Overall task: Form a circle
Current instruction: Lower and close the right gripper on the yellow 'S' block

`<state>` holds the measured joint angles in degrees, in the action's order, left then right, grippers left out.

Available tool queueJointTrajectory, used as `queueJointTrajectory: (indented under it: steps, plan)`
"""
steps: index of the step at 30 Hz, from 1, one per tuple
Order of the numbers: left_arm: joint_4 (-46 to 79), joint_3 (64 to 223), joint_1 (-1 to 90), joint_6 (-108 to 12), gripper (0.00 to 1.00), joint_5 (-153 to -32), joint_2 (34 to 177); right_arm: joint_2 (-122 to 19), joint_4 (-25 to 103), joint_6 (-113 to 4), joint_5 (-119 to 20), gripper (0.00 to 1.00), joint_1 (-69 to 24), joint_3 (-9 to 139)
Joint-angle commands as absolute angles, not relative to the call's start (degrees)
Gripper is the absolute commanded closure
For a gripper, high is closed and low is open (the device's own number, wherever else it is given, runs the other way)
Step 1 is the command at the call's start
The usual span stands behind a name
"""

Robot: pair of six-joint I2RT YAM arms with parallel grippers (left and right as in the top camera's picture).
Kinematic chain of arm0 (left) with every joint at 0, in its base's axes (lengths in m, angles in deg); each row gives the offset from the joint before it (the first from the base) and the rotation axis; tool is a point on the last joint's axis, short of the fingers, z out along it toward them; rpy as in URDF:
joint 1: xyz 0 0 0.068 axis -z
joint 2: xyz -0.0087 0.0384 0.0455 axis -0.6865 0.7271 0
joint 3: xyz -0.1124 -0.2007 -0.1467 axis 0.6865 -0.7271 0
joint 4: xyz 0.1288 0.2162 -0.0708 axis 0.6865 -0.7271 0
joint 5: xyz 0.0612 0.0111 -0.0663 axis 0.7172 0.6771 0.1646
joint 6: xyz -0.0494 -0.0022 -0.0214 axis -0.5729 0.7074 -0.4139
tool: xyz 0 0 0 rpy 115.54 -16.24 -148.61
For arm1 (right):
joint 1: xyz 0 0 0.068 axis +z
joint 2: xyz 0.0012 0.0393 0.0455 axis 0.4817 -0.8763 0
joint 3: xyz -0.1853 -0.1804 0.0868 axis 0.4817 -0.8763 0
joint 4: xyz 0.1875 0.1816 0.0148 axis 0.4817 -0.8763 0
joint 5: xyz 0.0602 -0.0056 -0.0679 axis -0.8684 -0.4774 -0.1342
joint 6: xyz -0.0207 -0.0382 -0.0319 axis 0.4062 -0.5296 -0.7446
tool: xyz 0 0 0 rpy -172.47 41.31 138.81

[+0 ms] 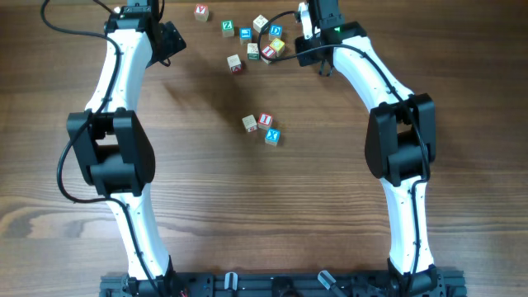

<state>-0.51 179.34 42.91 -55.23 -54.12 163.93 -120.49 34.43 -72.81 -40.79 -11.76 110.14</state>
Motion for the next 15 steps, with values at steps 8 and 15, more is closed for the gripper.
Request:
queueJointTrajectory:
  steps: [8,15]
  plan:
    - [-0.38,180.3,42.6,-55.79,0.0,-54.03,163.84,-121.28,35.19,-72.75,-40.18,0.52,-12.02,109.66]
    - [-0.38,180.3,42.6,-55.79,0.0,-54.01,163.84,-123.05,35.41,-72.72,-40.18,0.53,-12.0,109.64]
